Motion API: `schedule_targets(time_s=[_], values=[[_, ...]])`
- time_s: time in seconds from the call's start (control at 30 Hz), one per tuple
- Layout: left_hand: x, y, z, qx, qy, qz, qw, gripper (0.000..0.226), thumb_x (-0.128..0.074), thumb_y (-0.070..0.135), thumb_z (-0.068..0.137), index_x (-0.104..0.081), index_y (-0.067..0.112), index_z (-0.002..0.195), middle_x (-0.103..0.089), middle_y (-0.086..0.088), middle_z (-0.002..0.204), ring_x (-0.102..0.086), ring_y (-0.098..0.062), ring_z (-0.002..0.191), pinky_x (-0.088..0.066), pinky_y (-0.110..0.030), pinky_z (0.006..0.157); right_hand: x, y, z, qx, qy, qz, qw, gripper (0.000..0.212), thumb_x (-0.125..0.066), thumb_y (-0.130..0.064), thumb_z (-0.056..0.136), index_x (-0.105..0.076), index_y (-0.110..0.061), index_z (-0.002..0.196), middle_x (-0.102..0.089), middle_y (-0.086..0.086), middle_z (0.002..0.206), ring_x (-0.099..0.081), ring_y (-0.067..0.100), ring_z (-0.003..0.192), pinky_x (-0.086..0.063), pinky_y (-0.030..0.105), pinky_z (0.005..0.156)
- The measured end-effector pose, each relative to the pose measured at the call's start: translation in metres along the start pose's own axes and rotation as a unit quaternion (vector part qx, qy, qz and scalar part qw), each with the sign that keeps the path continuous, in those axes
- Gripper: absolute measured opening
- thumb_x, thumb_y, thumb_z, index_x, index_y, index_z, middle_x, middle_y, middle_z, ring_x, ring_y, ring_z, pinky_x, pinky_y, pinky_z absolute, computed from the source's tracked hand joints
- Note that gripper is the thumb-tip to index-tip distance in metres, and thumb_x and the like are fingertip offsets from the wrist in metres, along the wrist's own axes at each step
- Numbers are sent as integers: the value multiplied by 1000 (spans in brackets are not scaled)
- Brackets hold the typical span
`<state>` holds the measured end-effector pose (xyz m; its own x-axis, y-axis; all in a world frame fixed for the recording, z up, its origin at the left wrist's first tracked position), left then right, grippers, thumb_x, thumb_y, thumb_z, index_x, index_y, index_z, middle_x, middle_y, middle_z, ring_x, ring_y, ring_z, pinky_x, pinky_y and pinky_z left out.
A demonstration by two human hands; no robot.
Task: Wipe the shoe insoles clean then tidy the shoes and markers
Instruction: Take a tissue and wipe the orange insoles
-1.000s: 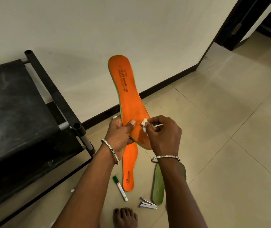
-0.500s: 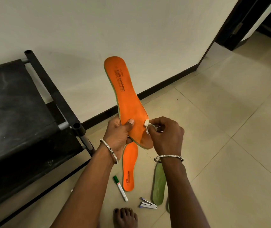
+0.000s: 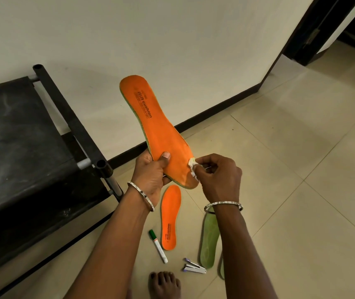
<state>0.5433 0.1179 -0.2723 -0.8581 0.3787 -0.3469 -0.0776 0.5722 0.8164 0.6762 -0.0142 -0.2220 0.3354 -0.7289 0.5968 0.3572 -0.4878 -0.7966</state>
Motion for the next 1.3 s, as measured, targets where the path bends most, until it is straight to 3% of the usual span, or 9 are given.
schedule_targets(time_s=[0.27,0.47,0.57,0.7,0.8,0.9,1.07,1.2,1.3], values=[[11,4,4,-11,27,-12,1000,26,-56,9,99,-57,21,122,-67,-3,111,-68,-26,98,-60,-43,76,-34,-22,-10,28,-172,72,982,10,-81,-21,80,-79,-18,89,-74,-3,76,-71,13,67,-61,38,68],[5,0,3,5,17,-39,999,35,-59,6,97,-55,17,130,-67,1,109,-66,-23,98,-58,-42,75,-6,1,1,-13,-35,15,999,7,-81,-31,77,-75,-31,78,-69,-13,74,-64,6,71,-54,27,63],[6,1,3,6,18,-39,999,38,-60,6,96,-54,15,132,-67,-1,111,-66,-23,97,-59,-41,73,-5,16,2,-75,-45,48,995,9,-82,-34,75,-74,-32,77,-71,-13,85,-63,4,82,-46,22,65],[2,2,3,5,-5,-20,1000,42,-61,9,96,-53,15,137,-66,-5,122,-66,-26,105,-59,-42,76,-13,24,-2,-132,-80,142,978,8,-83,-22,77,-78,-21,83,-74,-6,75,-69,6,70,-55,24,66],[-7,0,0,2,-50,74,996,35,-65,19,94,-56,23,127,-66,-4,121,-66,-24,108,-59,-40,80,-1,23,0,-124,-21,127,984,7,-82,-19,78,-79,-19,84,-73,-6,74,-66,0,64,-49,9,57],[-18,-5,-5,10,-87,162,983,31,-66,19,94,-52,28,120,-63,-3,117,-67,-21,102,-61,-40,78,10,20,1,-108,38,125,986,8,-81,-15,79,-78,-19,86,-72,-6,74,-67,1,65,-48,5,57],[-22,-9,-9,44,-104,112,987,44,-66,10,94,-49,17,134,-65,-14,121,-71,-31,99,-63,-39,69,11,13,2,-80,48,93,991,10,-80,-16,80,-78,-17,90,-72,-7,79,-67,2,71,-50,7,62],[-20,-5,-9,29,-91,90,991,38,-62,4,94,-52,17,128,-66,-17,121,-72,-33,96,-63,-34,64,11,3,2,-42,53,30,997,8,-80,-23,79,-78,-24,87,-71,-8,83,-64,6,76,-50,18,69],[-16,-2,-7,13,-74,76,994,34,-59,2,97,-54,13,129,-70,-18,115,-74,-31,90,-62,-33,64,4,-8,1,-6,8,33,999,8,-81,-25,78,-78,-26,85,-71,-11,78,-62,4,70,-43,7,62]])
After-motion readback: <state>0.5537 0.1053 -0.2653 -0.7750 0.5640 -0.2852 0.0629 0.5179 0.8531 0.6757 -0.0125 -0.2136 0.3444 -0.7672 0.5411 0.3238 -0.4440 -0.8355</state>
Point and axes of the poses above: each hand's wrist, its own z-axis towards the middle knuckle, its own x-axis out of the back of the hand, y = z × x, the point moved 10 cm from there along z, towards the middle knuckle
